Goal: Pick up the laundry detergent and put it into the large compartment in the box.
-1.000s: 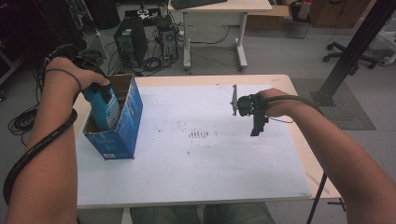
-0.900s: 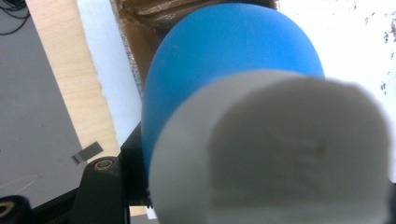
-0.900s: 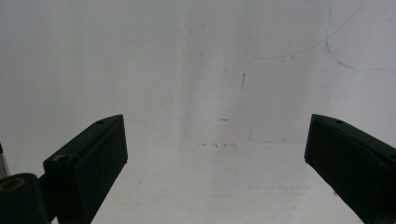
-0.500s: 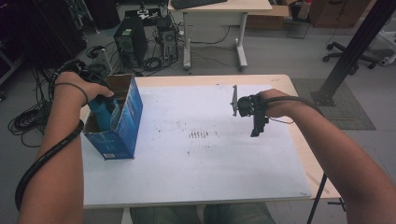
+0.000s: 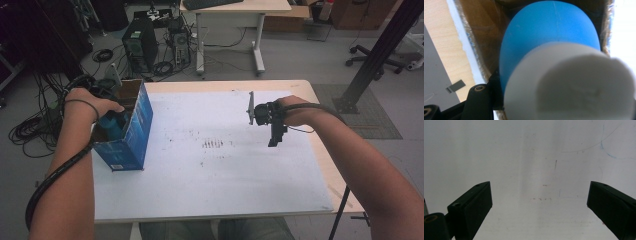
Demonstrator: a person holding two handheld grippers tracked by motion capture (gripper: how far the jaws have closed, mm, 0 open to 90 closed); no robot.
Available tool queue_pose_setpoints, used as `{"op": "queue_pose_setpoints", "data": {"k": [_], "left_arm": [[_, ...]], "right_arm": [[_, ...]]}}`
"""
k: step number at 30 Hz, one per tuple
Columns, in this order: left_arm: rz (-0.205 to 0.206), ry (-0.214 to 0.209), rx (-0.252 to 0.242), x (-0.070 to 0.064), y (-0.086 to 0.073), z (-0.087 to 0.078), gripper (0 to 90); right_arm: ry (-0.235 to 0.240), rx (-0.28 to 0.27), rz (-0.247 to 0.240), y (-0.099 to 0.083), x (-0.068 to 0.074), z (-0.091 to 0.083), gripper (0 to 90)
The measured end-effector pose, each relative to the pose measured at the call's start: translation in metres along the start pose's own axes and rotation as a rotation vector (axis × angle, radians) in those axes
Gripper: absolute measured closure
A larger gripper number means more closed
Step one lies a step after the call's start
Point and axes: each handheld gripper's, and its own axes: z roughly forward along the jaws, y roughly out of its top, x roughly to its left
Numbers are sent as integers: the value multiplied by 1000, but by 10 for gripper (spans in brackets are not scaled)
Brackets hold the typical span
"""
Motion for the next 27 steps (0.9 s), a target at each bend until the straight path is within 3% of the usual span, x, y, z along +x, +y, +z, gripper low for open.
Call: {"op": "queue_pose_setpoints", "data": {"k": [17, 27], "left_arm": [[-13, -4, 2, 3, 1, 22, 385], [-13, -5, 2, 4, 0, 24, 385]], "right_arm": [[3, 3, -3, 1, 0, 2, 61], [10, 1, 1, 0, 0, 5, 61]]}}
